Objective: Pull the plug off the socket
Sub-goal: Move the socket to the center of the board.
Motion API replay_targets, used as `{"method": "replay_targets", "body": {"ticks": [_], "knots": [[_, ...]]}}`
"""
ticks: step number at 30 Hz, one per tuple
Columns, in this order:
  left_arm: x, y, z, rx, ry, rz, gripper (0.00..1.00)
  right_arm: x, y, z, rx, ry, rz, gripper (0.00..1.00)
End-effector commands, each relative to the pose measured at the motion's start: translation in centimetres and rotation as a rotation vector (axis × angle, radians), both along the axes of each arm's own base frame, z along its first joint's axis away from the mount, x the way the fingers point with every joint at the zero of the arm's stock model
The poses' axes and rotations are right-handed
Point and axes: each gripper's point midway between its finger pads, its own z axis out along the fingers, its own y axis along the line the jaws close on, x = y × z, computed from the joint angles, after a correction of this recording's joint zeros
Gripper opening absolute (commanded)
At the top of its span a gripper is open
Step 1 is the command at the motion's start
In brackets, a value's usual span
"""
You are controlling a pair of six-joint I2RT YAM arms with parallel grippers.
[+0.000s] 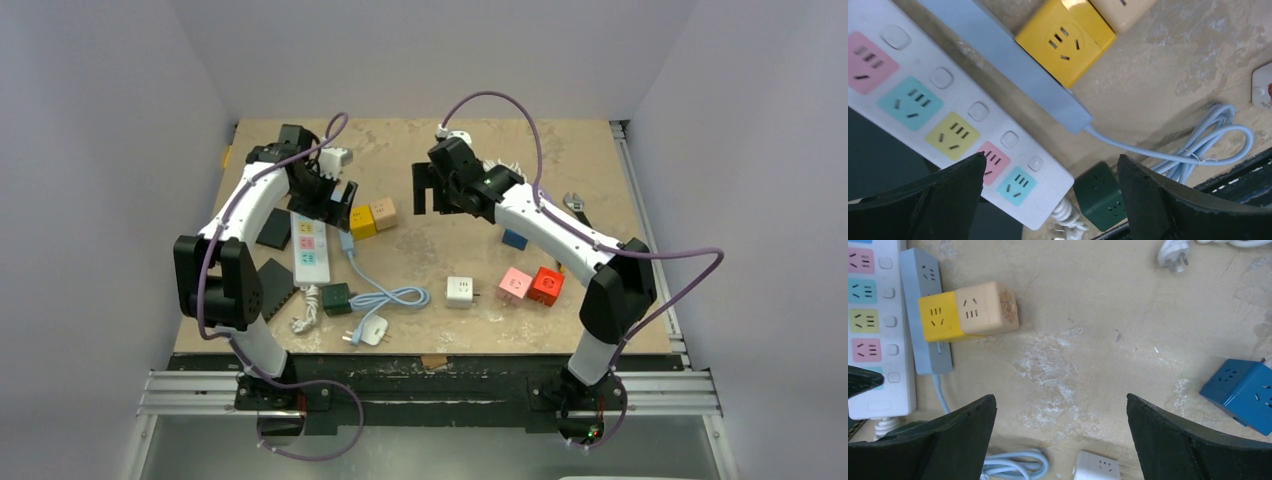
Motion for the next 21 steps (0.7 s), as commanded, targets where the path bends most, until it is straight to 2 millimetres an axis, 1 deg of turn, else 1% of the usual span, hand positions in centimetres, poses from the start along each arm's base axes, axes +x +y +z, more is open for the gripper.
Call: {"method": "replay_targets", "body": {"ticks": [1, 5, 7, 10, 13, 17, 18, 21], "knots": [[-0.9, -1.6, -2.0, -0.076, 0.065, 0.070, 1.00, 0.8, -0.5, 2.2, 0.004, -0.101, -0.025, 0.99], [-2.5, -2.8, -4.8, -0.109, 0.164, 0.071, 1.00, 0.5, -1.6, 2.3, -0.004, -0.130, -0.055, 0.99], [-2.6, -2.9, -6.0, -0.091, 0.187, 0.082, 1.00, 0.1, -1.9, 2.0, 0.005, -0.124, -0.066, 0.99], [-2.3, -3.2, -7.3, -0.101, 0.216, 0.111, 1.00, -0.2, -2.6, 2.2, 0.010, -0.139, -0.090, 0.97], [-1.4, -3.8, -7.8, -0.129, 0.211, 0.122, 1.00, -0.4, -3.1, 2.7, 0.021, -0.162, -0.104, 0.96], [0.1, -4.3, -8.0, -0.127, 0.199, 0.113, 1.00, -0.8, -3.8, 3.0, 0.022, -0.183, -0.117, 0.95], [0.3, -4.4, -8.4, -0.118, 0.204, 0.112, 1.00, -0.9, -4.0, 3.0, 0.022, -0.187, -0.120, 0.95], [1.0, -4.6, -8.5, -0.084, 0.179, 0.094, 1.00, -1.0, -4.4, 3.0, 0.022, -0.198, -0.132, 0.95]]}}
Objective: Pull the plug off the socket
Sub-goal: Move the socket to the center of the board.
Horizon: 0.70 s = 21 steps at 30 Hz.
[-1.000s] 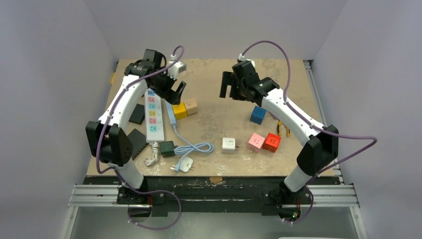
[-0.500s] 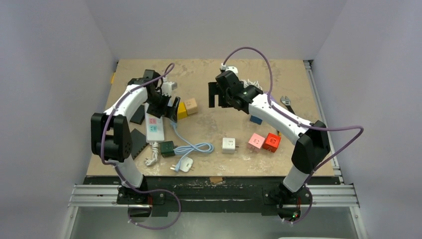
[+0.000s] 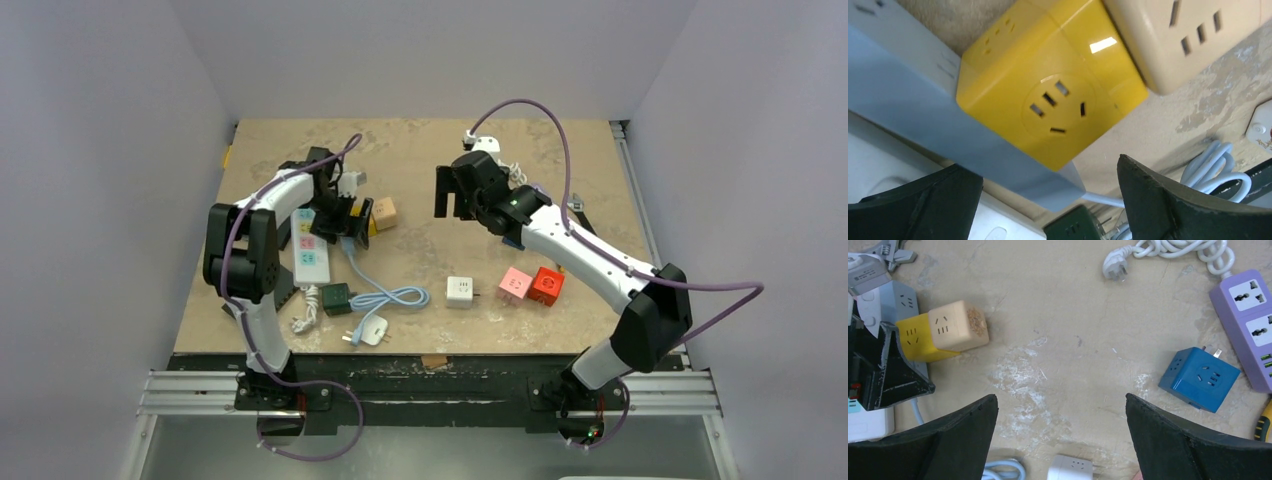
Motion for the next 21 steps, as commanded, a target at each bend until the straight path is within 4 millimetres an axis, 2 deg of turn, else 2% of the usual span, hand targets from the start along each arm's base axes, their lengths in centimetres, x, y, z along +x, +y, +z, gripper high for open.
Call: {"method": "replay_targets", "body": {"ticks": [1, 4, 13, 15, 21], "knots": [[2.5, -1.2, 1.0, 0.008, -0.081, -0.017, 1.00, 0.4, -0.8, 1.9, 0.034, -0.081, -0.046, 0.95], [2.3, -1.9, 0.9, 0.028, -0.089, -0.066, 0.99, 0.3, -1.2, 2.0, 0.030, -0.093, -0.060, 0.95], [0.2, -3.9, 0.1, 0.057, -0.127, -0.276, 0.56, 0.0, -2.5, 2.1, 0.012, -0.113, -0.093, 0.95], [-0.1, -4.6, 0.2, 0.031, -0.136, -0.308, 0.52, -0.2, -2.9, 2.0, 0.009, -0.113, -0.101, 0.95], [-0.8, -7.5, 2.3, -0.077, -0.198, -0.398, 0.49, -1.1, -4.3, 1.1, 0.010, -0.117, -0.125, 0.95]]}}
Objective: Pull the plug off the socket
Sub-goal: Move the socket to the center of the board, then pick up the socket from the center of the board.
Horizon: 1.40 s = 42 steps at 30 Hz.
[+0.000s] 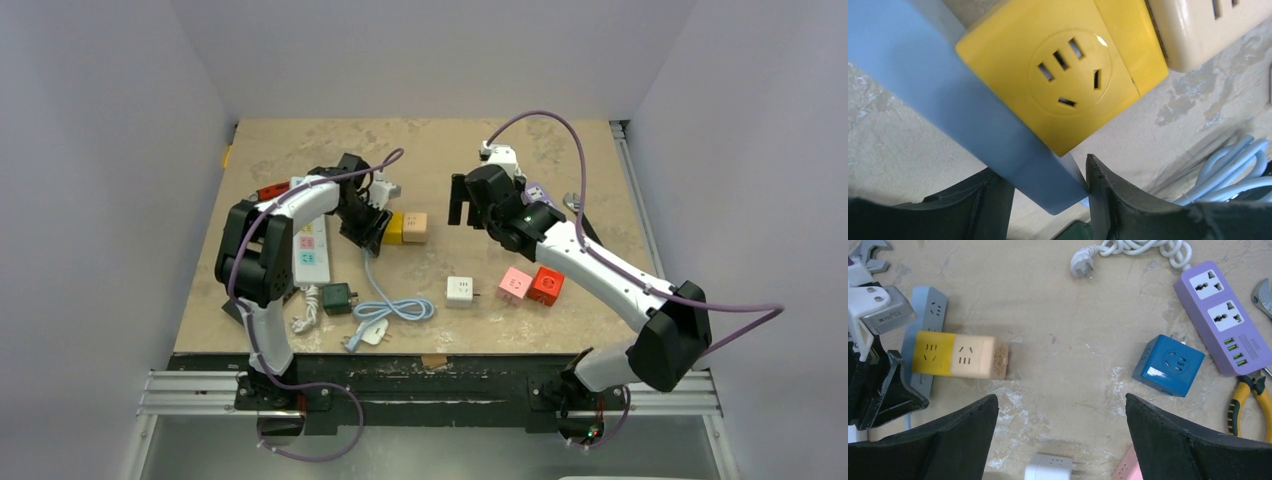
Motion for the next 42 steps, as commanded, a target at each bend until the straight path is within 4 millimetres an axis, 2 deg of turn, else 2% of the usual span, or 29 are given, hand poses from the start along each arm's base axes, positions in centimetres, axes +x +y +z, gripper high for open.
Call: {"method": "replay_targets", "body": {"ticks": [1, 4, 8, 11, 15, 16, 22, 24, 29, 39, 42], "knots": [[-0.2, -3.3, 3.7, -0.153, -0.085, -0.116, 0.48, -0.1, -1.4, 1.5, 0.040, -0.072, -0.049, 0.95], [-0.7, -4.4, 4.3, -0.205, -0.069, -0.139, 0.47, -0.6, -1.8, 0.8, 0.042, -0.098, -0.030, 0.95], [-0.9, -4.5, 4.0, -0.187, -0.102, -0.181, 0.46, -0.7, -1.5, 0.9, 0.061, -0.195, 0.051, 0.99], [-0.6, -4.6, 4.0, -0.170, -0.131, -0.203, 0.46, -1.0, 0.0, 1.2, 0.065, -0.294, 0.212, 0.99], [0.3, -4.6, 4.1, -0.148, -0.153, -0.202, 0.48, -1.2, 1.9, 0.5, 0.037, -0.283, 0.354, 0.99], [0.4, -4.5, 4.0, -0.142, -0.148, -0.199, 0.52, -1.3, 2.4, 0.3, 0.034, -0.275, 0.384, 0.99], [-0.6, -4.3, 2.8, -0.130, -0.076, -0.128, 0.97, -0.9, 4.2, 0.3, 0.014, -0.264, 0.489, 0.99], [-0.5, -4.2, 2.4, -0.122, -0.068, -0.107, 1.00, -0.7, 4.7, 0.3, 0.009, -0.270, 0.512, 0.99], [0.0, -4.1, 1.6, -0.094, -0.035, -0.098, 0.97, -0.2, 5.2, 0.3, 0.029, -0.289, 0.532, 0.99], [0.3, -4.2, 0.0, 0.004, 0.017, -0.096, 0.66, 1.1, 2.1, 0.4, 0.107, -0.309, 0.439, 0.94], [0.2, -4.3, -0.5, 0.040, 0.033, -0.107, 0.51, 1.2, 1.4, 0.5, 0.120, -0.318, 0.414, 0.93]]}}
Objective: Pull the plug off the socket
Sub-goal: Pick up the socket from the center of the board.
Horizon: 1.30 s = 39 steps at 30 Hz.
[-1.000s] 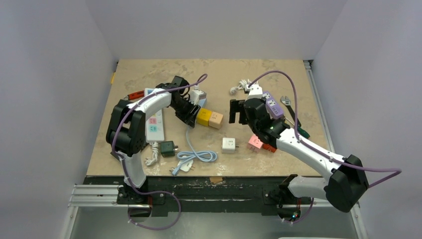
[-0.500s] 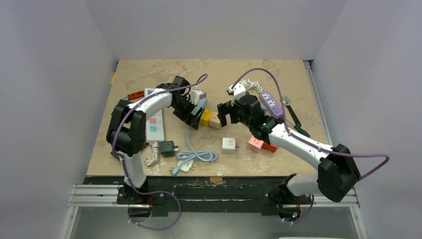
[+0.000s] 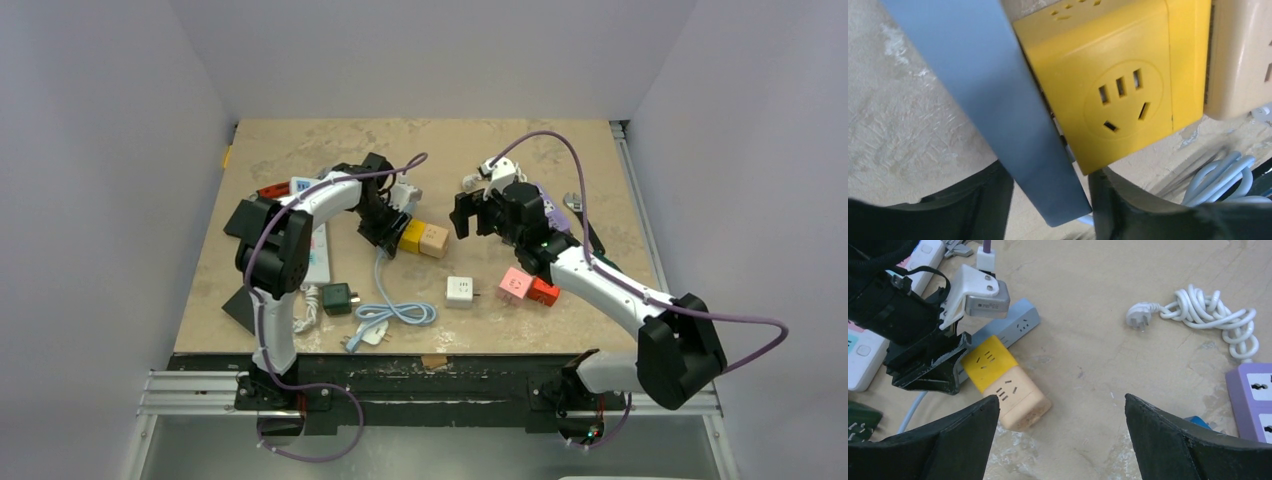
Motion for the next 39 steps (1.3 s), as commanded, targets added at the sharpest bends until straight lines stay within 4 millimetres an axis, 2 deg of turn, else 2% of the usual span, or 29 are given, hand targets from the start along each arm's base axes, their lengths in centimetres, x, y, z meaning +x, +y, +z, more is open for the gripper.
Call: {"method": "replay_targets", "body": {"ticks": [1, 3, 5, 8, 11, 15, 18, 22, 25, 30, 32, 35, 39], "knots": [[0.0, -0.5, -0.1, 0.050, 0.011, -0.011, 0.45, 0.1, -0.2, 2.7, 0.093, -0.068, -0.008, 0.93], [-0.2, -0.6, 0.1, 0.051, 0.016, -0.019, 0.30, 0.1, -0.3, 2.6, 0.097, -0.067, -0.017, 0.92], [-0.3, -0.3, 0.8, 0.061, 0.007, -0.031, 0.02, 0.0, -0.4, 2.4, 0.100, -0.063, -0.018, 0.92], [0.1, 0.1, 3.2, 0.060, -0.055, -0.054, 0.00, -0.1, -0.2, 2.3, 0.104, -0.062, -0.005, 0.92], [0.8, 0.6, 7.3, 0.051, -0.173, -0.075, 0.00, -0.2, -0.1, 2.6, 0.115, -0.075, 0.002, 0.92], [1.3, 0.9, 12.2, 0.040, -0.265, -0.073, 0.00, -1.0, 1.8, 3.4, 0.139, -0.076, 0.118, 0.99], [1.4, 0.6, 15.4, 0.007, -0.316, -0.072, 0.00, -1.8, 3.3, 3.7, 0.142, -0.087, 0.175, 0.99], [1.0, 0.2, 18.4, -0.034, -0.355, -0.073, 0.00, -3.2, 4.9, 5.6, 0.156, -0.159, 0.235, 0.99], [0.9, 0.3, 19.2, -0.021, -0.361, -0.074, 0.00, -3.7, 5.2, 8.7, 0.189, -0.223, 0.244, 0.99], [1.0, 1.0, 18.3, 0.055, -0.365, -0.069, 0.00, -4.0, 5.0, 12.9, 0.226, -0.293, 0.246, 0.99], [1.2, 1.5, 17.9, 0.112, -0.382, -0.065, 0.00, -3.9, 5.0, 14.0, 0.228, -0.301, 0.240, 0.99], [1.3, 1.4, 17.9, 0.133, -0.400, -0.063, 0.00, -4.2, 5.9, 14.5, 0.220, -0.295, 0.275, 0.99], [1.4, 1.1, 18.5, 0.128, -0.417, -0.062, 0.00, -5.1, 8.2, 12.2, 0.136, -0.240, 0.345, 0.99]]}}
